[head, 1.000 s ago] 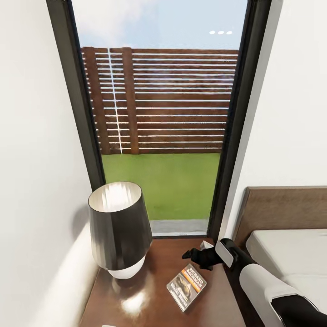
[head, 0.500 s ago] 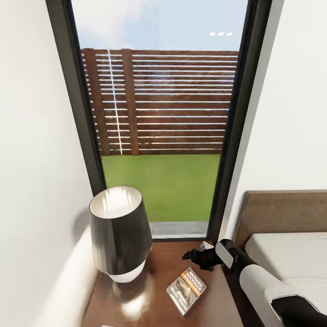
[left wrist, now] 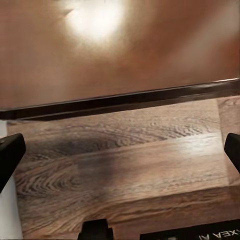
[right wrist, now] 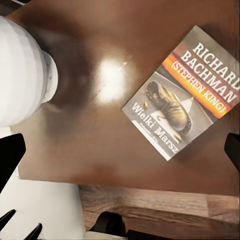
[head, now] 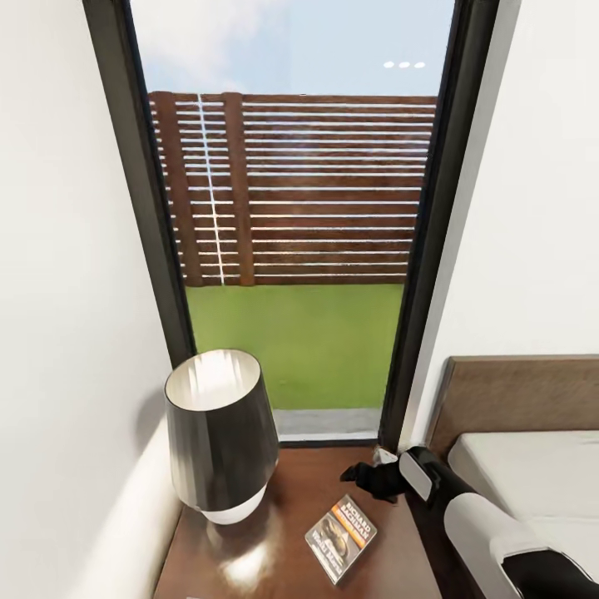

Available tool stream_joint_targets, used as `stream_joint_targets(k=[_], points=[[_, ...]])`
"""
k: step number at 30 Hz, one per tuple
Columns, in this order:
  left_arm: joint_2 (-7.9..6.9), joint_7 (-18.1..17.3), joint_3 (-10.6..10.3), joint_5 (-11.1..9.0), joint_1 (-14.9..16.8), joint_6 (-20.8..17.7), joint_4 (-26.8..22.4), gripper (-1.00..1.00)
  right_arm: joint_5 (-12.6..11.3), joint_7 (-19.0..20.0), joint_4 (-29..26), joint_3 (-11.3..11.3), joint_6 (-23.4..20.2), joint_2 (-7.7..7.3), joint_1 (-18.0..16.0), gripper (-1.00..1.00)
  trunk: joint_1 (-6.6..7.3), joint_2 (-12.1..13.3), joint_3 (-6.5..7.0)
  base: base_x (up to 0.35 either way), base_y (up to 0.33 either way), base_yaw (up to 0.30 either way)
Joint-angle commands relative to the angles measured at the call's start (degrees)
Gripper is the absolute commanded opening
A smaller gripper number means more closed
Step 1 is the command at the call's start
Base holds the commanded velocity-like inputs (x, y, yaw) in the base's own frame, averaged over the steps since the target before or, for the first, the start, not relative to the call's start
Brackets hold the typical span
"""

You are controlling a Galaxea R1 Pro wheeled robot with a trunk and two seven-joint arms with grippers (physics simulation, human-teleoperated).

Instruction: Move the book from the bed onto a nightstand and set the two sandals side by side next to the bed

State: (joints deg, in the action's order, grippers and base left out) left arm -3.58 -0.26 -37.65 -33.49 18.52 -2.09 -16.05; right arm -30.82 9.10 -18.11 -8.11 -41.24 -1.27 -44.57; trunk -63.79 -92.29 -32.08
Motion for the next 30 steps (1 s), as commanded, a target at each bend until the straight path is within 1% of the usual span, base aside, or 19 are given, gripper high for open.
stream_joint_targets(k=[1, 2, 6, 8, 10, 11, 15, 18, 21, 22, 23, 27, 28, 30], points=[[-0.04, 0.0, -0.2, -0.4, 0.0, -0.2, 0.3, 1.00, 0.2, 0.0, 0.0, -0.3, 0.0, -0.19, 0.5, 1.00, 0.23, 0.4, 0.13, 0.000, 0.000, 0.000], [-0.04, 0.0, -0.2, -0.4, 0.0, -0.2, 0.3, 1.00, 0.2, 0.0, 0.0, -0.3, 0.0, -0.19, 0.5, 1.00, 0.45, 0.8, 0.31, 0.000, 0.000, 0.000], [-0.03, 0.1, -0.3, -0.4, 0.0, 0.2, 3.5, 1.00, 0.3, -2.0, 0.1, -0.4, 0.4, -0.67, 3.8, 1.00, 1.33, 2.4, 1.03, 0.000, 0.000, 0.000], [-0.03, 0.1, -0.3, -0.4, 0.0, 0.5, 5.3, 1.00, 0.4, -3.0, 0.2, -0.5, 1.3, -0.78, 5.6, 1.00, 1.77, 3.2, 1.39, 0.000, 0.000, 0.000], [0.01, 0.1, -0.3, -0.4, 0.0, 0.6, 6.6, 1.00, 0.6, -4.0, 0.3, -0.6, 3.3, -0.86, 7.5, 1.00, 2.21, 4.0, 1.74, 0.000, 0.000, 0.000], [0.01, 0.1, -0.3, -0.4, 0.0, 0.6, 6.6, 1.00, 0.6, -4.0, 0.3, -0.6, 3.3, -0.86, 7.5, 1.00, 2.43, 4.4, 1.92, 0.000, 0.000, 0.000], [0.04, 0.2, -0.3, -0.4, 0.0, 0.7, 8.0, 1.00, 1.8, -6.5, 0.8, -0.7, 8.2, -0.96, 11.5, 1.00, 3.31, 6.0, 2.64, 0.000, 0.000, 0.000], [0.05, 0.3, -0.3, -0.4, 0.0, 0.8, 8.5, 1.00, 3.2, -8.2, 2.6, -0.7, 11.7, -0.93, 13.9, 1.00, 3.97, 7.2, 3.18, 0.000, 0.000, 0.000], [0.06, 0.8, -0.2, -0.5, 0.0, 0.8, 8.8, 1.00, 4.2, -9.2, 6.1, -0.7, 15.9, -0.89, 15.2, 1.00, 4.62, 8.4, 3.72, 0.000, 0.000, 0.000], [0.06, 0.8, -0.2, -0.5, 0.0, 0.8, 8.8, 1.00, 4.2, -9.2, 6.1, -0.7, 15.9, -0.89, 15.2, 1.00, 4.84, 8.8, 3.90, 0.000, 0.000, 0.000], [0.06, 1.5, -0.2, -0.5, -0.1, 0.8, 8.9, 1.00, 4.6, -9.6, 9.2, -0.7, 19.3, -0.94, 15.7, 1.00, 5.06, 9.2, 4.08, 0.000, 0.000, 0.000], [0.06, 2.8, -0.3, -0.5, -0.4, 1.0, 9.0, 1.00, 5.1, -10.0, 15.6, -0.8, 27.5, -0.94, 16.6, 1.00, 5.94, 10.8, 4.80, 0.000, 0.000, 0.000], [0.06, 2.8, -0.3, -0.5, -0.4, 1.0, 9.0, 1.00, 5.1, -10.0, 15.6, -0.8, 27.5, -0.94, 16.6, 1.00, 6.16, 11.2, 4.98, 0.000, 0.000, 0.000], [0.06, 3.3, -0.3, -0.5, -0.6, 1.4, 9.1, 1.00, 5.2, -10.1, 17.3, -0.8, 30.9, -0.99, 17.8, 1.00, 6.60, 12.0, 5.33, 0.000, 0.000, 0.000]])
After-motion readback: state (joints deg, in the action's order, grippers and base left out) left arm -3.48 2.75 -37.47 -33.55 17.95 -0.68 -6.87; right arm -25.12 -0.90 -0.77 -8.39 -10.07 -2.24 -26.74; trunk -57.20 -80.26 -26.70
